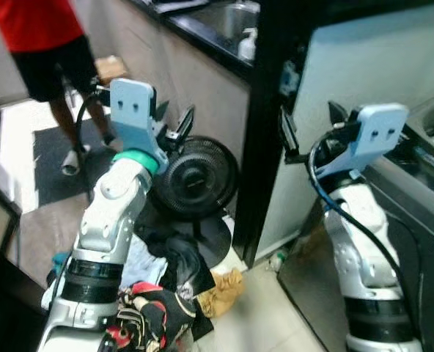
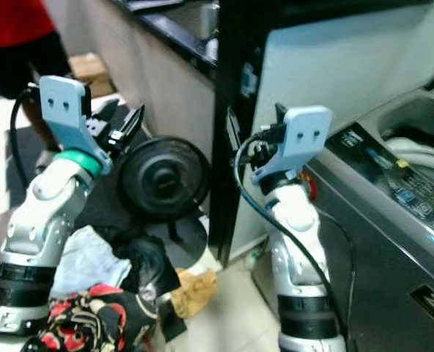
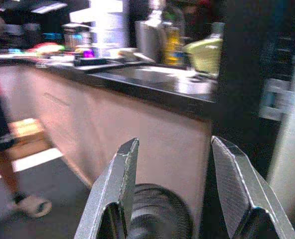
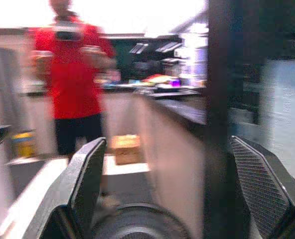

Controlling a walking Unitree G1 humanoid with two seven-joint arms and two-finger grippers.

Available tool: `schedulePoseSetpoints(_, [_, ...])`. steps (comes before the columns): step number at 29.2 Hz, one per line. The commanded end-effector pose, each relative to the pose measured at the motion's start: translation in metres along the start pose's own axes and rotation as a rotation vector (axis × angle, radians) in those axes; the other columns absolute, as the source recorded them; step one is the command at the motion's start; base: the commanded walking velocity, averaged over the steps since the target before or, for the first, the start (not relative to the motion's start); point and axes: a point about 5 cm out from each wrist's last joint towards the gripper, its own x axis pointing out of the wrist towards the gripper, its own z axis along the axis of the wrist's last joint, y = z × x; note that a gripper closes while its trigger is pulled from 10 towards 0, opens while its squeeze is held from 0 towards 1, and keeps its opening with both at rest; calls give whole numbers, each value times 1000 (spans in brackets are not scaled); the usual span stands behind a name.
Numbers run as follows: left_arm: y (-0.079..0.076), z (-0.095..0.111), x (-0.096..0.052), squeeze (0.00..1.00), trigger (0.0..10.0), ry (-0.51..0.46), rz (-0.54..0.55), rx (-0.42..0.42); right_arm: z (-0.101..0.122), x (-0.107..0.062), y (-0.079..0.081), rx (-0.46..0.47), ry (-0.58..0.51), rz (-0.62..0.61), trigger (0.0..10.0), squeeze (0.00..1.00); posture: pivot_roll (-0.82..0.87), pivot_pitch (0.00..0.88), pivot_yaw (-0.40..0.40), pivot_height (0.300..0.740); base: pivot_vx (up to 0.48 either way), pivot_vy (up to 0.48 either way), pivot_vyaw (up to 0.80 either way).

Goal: Clothes washing

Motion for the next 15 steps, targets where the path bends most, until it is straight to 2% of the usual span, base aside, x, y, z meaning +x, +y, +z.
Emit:
schedulePoseSetpoints(1, [-3,-3,-1,0,10000,13,-7,3,0,-3,-3,3,3,-7,10000,0,-11,40,58,740,0,0,738])
schedulePoseSetpoints(15, [-3,-4,0,0,10000,16,-10,9,0,-3,0,16,-2,18,10000,0,-10,36,61,740,0,0,735])
